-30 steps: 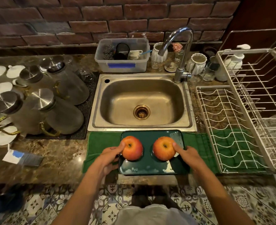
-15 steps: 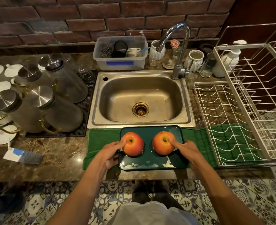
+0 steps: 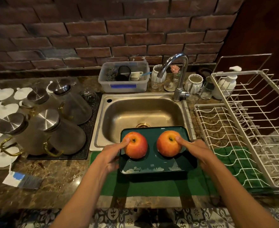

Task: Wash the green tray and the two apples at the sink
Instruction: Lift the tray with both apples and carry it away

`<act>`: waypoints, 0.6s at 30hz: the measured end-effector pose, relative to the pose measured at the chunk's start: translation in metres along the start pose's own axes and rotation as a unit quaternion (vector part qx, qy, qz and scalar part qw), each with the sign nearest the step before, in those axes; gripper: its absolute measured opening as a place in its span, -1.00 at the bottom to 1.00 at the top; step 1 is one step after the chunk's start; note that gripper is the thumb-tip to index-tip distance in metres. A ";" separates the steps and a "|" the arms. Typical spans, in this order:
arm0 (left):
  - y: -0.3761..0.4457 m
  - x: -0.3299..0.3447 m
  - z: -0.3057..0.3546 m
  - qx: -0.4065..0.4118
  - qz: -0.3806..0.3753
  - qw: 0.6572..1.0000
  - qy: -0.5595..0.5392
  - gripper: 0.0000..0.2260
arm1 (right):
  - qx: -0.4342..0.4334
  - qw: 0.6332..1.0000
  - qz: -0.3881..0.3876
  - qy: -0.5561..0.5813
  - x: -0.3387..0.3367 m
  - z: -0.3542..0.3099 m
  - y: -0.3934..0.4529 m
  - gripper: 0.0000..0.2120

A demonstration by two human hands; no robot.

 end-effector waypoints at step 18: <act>-0.037 0.076 0.154 0.109 -0.042 0.989 0.088 -0.34 | -0.083 0.996 0.011 -0.005 -0.097 -0.149 -0.045 0.13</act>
Point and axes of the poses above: each hand's wrist, its own y-axis towards the middle knuckle, its own x-axis out of the palm, z = x × y, the point moved 3 cm from there along y, towards the middle knuckle, and after that the axes turned 7 degrees about x, right-handed, at the moved point
